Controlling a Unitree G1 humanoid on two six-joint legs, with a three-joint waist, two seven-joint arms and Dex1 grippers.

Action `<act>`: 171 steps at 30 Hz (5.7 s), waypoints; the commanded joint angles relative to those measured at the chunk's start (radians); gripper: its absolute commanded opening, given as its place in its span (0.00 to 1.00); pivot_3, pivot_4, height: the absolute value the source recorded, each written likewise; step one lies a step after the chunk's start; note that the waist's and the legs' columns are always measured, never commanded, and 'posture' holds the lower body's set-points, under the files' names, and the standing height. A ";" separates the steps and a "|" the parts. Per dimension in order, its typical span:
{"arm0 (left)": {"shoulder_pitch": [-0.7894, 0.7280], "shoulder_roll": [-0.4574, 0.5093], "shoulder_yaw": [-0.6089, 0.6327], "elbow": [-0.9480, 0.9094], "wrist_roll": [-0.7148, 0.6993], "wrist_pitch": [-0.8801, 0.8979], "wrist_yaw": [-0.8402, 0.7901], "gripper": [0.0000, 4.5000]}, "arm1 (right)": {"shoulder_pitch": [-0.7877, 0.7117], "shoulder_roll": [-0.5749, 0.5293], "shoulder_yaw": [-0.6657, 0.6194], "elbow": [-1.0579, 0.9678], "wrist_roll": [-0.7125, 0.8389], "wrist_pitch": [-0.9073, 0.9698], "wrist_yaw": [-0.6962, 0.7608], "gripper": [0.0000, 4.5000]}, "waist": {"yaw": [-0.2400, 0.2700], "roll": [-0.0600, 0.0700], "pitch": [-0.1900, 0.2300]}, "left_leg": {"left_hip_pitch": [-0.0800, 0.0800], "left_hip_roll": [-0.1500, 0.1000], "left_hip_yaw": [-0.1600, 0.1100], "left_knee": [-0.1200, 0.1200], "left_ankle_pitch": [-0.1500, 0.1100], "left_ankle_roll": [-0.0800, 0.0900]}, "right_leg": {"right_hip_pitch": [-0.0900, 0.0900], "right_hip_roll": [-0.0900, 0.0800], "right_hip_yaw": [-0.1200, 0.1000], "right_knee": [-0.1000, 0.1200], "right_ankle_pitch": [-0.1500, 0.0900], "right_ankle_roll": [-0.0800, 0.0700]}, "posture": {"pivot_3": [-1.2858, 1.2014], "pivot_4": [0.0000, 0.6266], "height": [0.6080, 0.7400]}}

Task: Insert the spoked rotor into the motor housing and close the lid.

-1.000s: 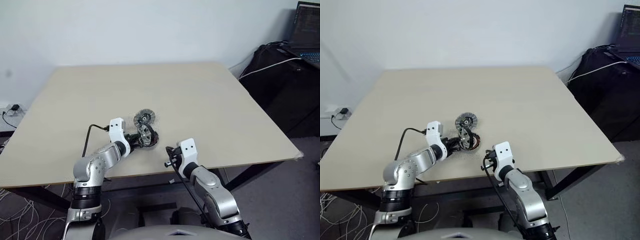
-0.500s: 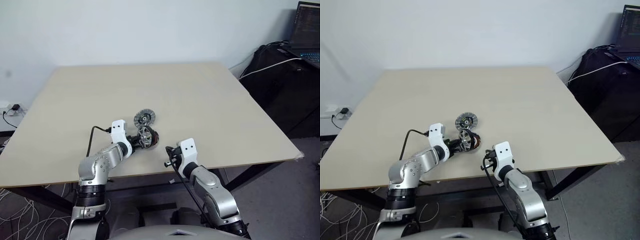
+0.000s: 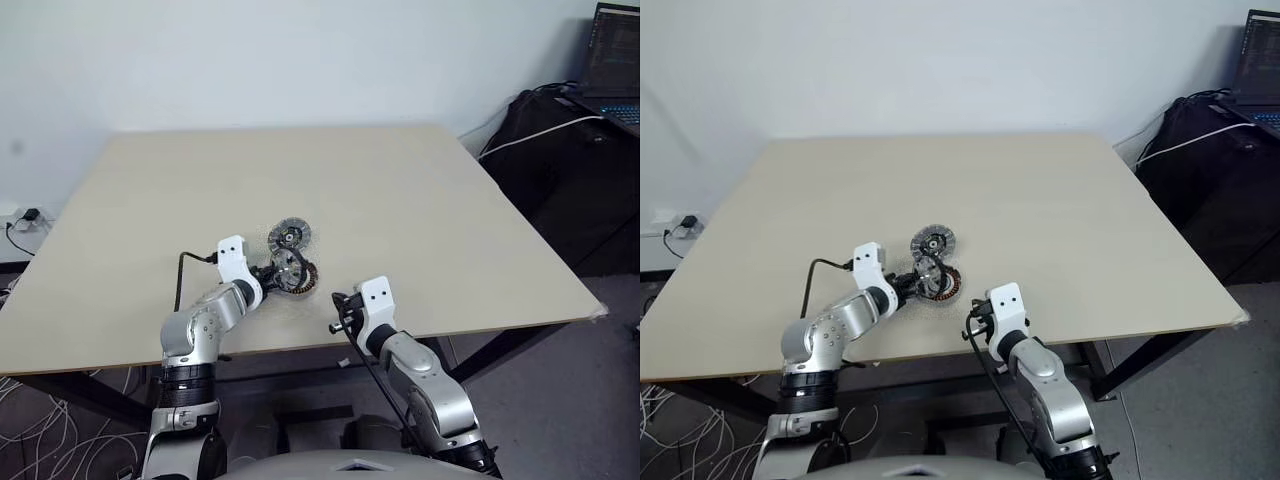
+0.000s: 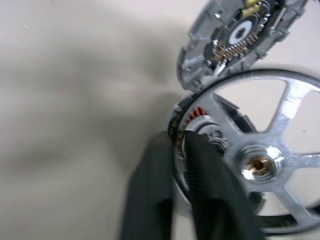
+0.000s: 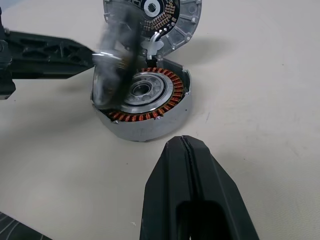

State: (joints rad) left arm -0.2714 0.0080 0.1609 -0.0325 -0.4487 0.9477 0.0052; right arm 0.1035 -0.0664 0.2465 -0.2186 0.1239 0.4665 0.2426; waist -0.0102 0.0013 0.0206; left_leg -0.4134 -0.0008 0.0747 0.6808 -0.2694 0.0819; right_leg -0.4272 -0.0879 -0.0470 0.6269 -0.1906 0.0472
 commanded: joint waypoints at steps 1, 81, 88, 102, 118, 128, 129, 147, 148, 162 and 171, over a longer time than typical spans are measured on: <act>-0.028 -0.005 0.004 -0.002 0.006 -0.019 -0.003 0.46 | -0.016 0.006 -0.010 -0.032 0.008 -0.019 0.000 0.00 | 0.000 0.000 0.000 | 0.000 0.000 0.000 0.000 0.000 0.000 | 0.000 0.000 0.000 0.000 0.000 0.000 | 0.52 0.00 1.00; 0.422 0.150 -0.247 0.025 0.232 -1.051 -0.521 0.00 | -0.494 -0.054 0.134 0.337 -0.126 -0.032 0.327 0.08 | -0.016 0.010 -0.005 | 0.002 0.004 0.003 0.001 0.000 0.001 | 0.000 0.003 0.001 0.001 0.001 -0.002 | 0.52 0.00 1.00; 0.418 0.146 -0.254 0.028 0.235 -1.043 -0.525 0.00 | -0.549 -0.153 0.226 0.341 -0.194 -0.047 0.426 0.54 | -0.013 0.010 -0.005 | 0.002 0.006 0.003 0.001 0.000 0.001 | 0.000 0.005 0.001 0.001 0.002 -0.002 | 0.52 0.00 1.00; 0.464 0.165 -0.274 0.017 0.254 -1.124 -0.557 0.00 | -0.809 -0.238 0.480 0.666 -0.499 -0.450 0.563 0.75 | -0.010 0.009 -0.004 | 0.002 0.006 0.004 0.002 0.000 0.001 | 0.000 0.006 0.001 0.001 0.002 -0.003 | 0.52 0.00 1.00; 0.507 0.177 -0.246 0.055 0.240 -1.127 -0.556 0.00 | -0.892 -0.203 0.472 0.852 -0.582 -0.602 0.613 0.75 | -0.012 0.010 -0.004 | 0.002 0.007 0.005 0.002 0.000 0.000 | 0.000 0.007 0.002 0.001 0.003 -0.004 | 0.52 0.00 1.00; 0.500 0.183 -0.236 0.102 0.242 -1.123 -0.565 0.00 | -0.885 -0.211 0.459 0.839 -0.584 -0.607 0.658 0.75 | -0.013 0.010 -0.004 | 0.002 0.007 0.005 0.002 0.000 0.000 | 0.000 0.007 0.002 0.001 0.003 -0.005 | 0.52 0.00 1.00; 0.499 0.184 -0.235 0.106 0.243 -1.125 -0.566 0.00 | -0.884 -0.213 0.458 0.837 -0.585 -0.606 0.663 0.75 | -0.013 0.010 -0.004 | 0.002 0.007 0.005 0.002 0.000 0.000 | 0.000 0.007 0.002 0.001 0.003 -0.005 | 0.52 0.00 1.00; 0.483 0.185 -0.230 0.136 0.235 -1.134 -0.592 0.00 | -0.868 -0.243 0.433 0.789 -0.588 -0.586 0.724 0.06 | -0.007 0.010 -0.004 | 0.002 0.007 0.005 0.002 0.000 0.000 | -0.001 0.007 0.002 0.001 0.003 -0.005 | 0.52 0.00 1.00; 0.483 0.184 -0.230 0.137 0.235 -1.134 -0.591 0.00 | -0.866 -0.243 0.433 0.785 -0.587 -0.585 0.723 0.06 | -0.006 0.010 -0.004 | 0.002 0.007 0.005 0.002 0.000 -0.001 | -0.001 0.007 0.002 0.001 0.003 -0.005 | 0.52 0.00 1.00; 0.486 0.174 -0.233 0.131 0.238 -1.131 -0.587 0.00 | -0.835 -0.253 0.389 0.722 -0.564 -0.536 0.724 0.03 | -0.004 0.010 -0.004 | 0.002 0.008 0.005 0.002 0.000 -0.001 | -0.002 0.006 0.002 0.001 0.004 -0.006 | 0.52 0.00 1.00; 0.479 0.168 -0.237 0.146 0.243 -1.136 -0.583 0.00 | -0.806 -0.259 0.328 0.643 -0.537 -0.439 0.705 0.03 | -0.001 0.010 -0.004 | 0.001 0.007 0.005 0.002 0.000 -0.001 | -0.002 0.006 0.002 0.001 0.004 -0.006 | 0.52 0.00 1.00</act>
State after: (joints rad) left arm 0.2222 0.1807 -0.0763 0.1203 -0.2042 -0.1635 -0.5776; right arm -0.6813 -0.3178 0.6366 0.4996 -0.4374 0.0022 0.9614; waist -0.0117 0.0117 0.0170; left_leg -0.4120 0.0067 0.0800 0.6825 -0.2695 0.0812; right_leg -0.4293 -0.0820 -0.0449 0.6279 -0.1870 0.0412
